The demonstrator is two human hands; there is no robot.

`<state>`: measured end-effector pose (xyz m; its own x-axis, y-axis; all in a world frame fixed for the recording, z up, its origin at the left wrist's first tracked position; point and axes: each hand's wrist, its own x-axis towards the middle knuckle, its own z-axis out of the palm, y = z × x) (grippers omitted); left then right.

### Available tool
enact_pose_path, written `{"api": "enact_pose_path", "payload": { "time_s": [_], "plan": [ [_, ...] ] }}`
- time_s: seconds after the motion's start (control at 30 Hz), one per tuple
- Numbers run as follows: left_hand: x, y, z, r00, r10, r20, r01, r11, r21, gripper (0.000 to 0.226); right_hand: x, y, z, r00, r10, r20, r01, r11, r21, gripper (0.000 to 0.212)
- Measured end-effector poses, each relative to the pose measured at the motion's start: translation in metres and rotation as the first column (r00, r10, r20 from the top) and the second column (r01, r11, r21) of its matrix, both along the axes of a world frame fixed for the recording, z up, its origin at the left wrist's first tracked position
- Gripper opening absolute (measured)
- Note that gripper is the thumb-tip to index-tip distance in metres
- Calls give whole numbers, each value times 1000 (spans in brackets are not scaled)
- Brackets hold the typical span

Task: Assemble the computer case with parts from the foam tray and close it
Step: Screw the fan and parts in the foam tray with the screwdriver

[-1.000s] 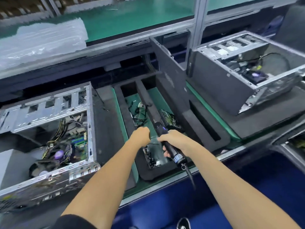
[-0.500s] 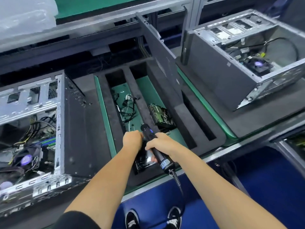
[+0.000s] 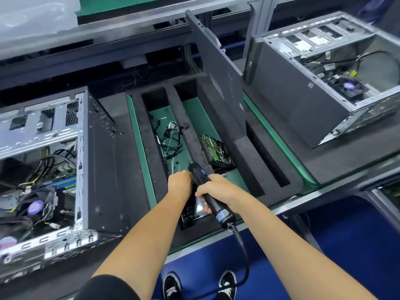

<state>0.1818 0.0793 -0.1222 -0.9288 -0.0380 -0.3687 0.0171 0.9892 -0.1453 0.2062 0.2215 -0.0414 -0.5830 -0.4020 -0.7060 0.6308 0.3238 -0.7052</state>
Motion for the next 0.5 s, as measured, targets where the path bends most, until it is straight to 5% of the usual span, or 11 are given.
{"api": "enact_pose_path", "payload": {
  "time_s": [0.5],
  "plan": [
    [2,-2,0,985,-124,123,126,992,-10,24,2,-1,-1,1000,10,-1,-10,1000,-6,17]
  ]
}}
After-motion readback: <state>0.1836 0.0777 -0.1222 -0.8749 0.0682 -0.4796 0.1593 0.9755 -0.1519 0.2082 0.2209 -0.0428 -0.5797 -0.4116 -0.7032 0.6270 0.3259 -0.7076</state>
